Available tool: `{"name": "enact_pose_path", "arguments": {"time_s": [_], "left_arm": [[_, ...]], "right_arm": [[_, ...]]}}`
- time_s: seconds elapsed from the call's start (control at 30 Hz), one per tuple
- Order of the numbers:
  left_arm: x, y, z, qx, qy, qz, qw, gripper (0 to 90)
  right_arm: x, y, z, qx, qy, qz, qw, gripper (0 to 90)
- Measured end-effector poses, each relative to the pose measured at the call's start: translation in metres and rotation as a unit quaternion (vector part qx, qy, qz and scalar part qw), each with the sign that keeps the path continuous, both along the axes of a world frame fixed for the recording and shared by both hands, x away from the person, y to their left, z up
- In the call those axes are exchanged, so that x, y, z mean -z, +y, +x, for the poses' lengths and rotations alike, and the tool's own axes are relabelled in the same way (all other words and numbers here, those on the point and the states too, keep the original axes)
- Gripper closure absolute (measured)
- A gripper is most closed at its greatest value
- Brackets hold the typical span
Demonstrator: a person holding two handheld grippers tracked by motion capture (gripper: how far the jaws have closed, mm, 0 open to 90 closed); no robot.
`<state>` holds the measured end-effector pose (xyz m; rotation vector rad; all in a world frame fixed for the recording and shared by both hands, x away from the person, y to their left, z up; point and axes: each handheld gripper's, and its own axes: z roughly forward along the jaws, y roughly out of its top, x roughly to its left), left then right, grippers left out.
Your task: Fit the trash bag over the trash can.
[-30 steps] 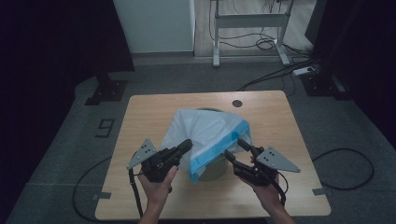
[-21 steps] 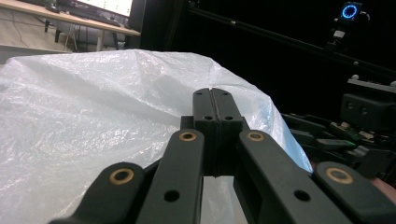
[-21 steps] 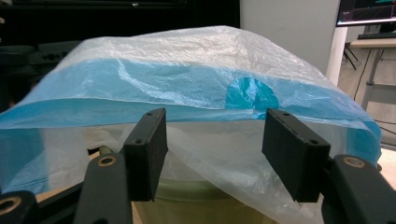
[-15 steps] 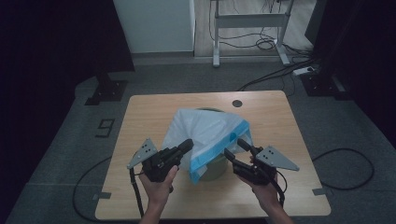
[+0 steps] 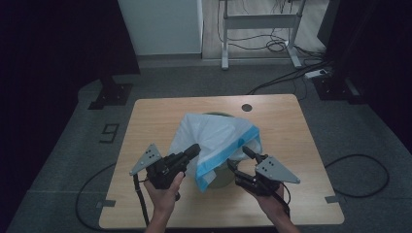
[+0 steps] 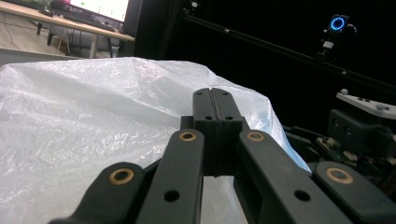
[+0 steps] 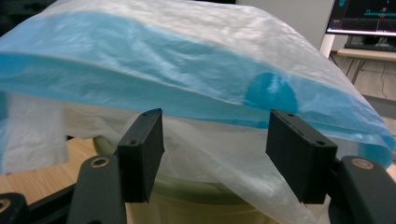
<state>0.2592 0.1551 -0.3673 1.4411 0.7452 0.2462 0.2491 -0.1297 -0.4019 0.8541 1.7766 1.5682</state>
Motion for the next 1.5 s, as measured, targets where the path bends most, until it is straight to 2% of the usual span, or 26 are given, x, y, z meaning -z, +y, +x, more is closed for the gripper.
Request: {"name": "enact_pose_path", "arguments": {"time_s": [0.23,0.53,0.87,1.1,1.27,1.37,1.5], "left_arm": [[0.0,0.0,0.001,0.0,0.002,-0.001,1.0,89.9],[0.0,0.0,0.001,0.001,0.004,-0.006,1.0,89.8],[0.001,-0.002,0.002,0.005,0.006,-0.004,1.0,89.9],[-0.001,-0.002,0.002,0.006,0.007,-0.007,0.9999,89.8],[-0.001,-0.003,0.002,0.007,0.008,-0.008,0.9999,89.8],[0.0,-0.003,0.002,0.005,0.01,-0.009,0.9999,89.8],[0.001,-0.003,0.003,0.005,0.012,-0.01,0.9999,89.8]], "right_arm": [[0.0,0.008,-0.002,0.01,-0.012,-0.02,0.9997,35.4],[0.003,0.015,-0.005,0.005,-0.021,-0.036,0.9991,34.7],[-0.004,0.019,-0.003,0.023,-0.04,-0.053,0.9975,36.5],[-0.005,0.024,-0.003,0.019,-0.049,-0.062,0.9967,38.2],[-0.005,0.027,0.0,0.026,-0.053,-0.066,0.9961,45.8],[-0.005,0.026,0.001,0.033,-0.057,-0.062,0.9959,54.4],[-0.006,0.023,0.002,0.028,-0.058,-0.053,0.9965,66.4]]}}
